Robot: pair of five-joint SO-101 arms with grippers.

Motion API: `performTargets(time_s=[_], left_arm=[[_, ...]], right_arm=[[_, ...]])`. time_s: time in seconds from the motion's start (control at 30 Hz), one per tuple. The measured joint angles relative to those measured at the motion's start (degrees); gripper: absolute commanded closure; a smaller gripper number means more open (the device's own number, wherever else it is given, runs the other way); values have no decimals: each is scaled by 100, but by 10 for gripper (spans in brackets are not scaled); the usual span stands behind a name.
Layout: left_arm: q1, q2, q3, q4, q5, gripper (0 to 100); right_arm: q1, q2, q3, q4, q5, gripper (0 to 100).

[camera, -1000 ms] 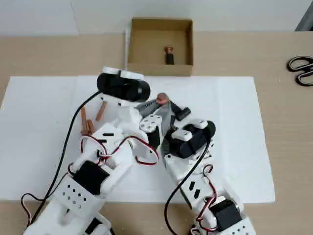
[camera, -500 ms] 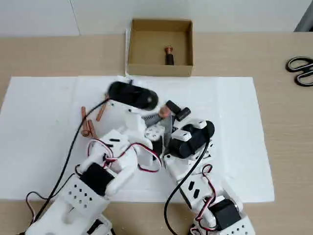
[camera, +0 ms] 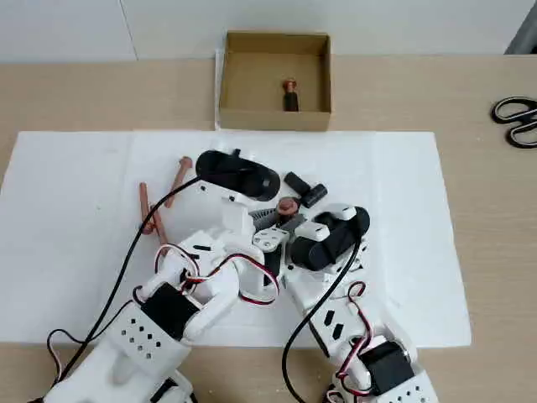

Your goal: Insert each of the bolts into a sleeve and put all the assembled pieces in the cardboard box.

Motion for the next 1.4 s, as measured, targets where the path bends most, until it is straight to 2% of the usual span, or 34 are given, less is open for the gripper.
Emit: performTargets(time_s=[0.27,0.43,0.67,0.87,0.97,1.13,1.27,1.4], left_arm=[[-9,0,-835,1090,0,783],[-492,-35,-1538,1530,0,783],[-1073,-44,-1811,1899,0,782],[-2031,-44,-1811,2391,-18,782],[-2541,-44,-1811,2760,-510,782],[-3314,-44,-1705,3182,-2119,783],[-4079,-44,-1705,3481,-2857,783],[-4853,-44,-1705,3560,-2954,783]], right_arm=[[9,9,9,0,0,952],[-9,9,18,9,0,952],[0,0,62,9,0,952],[149,9,167,9,0,953],[712,9,167,26,0,953],[2040,9,62,44,35,953],[2215,88,-668,44,273,989],[2277,844,-1530,-88,316,995]])
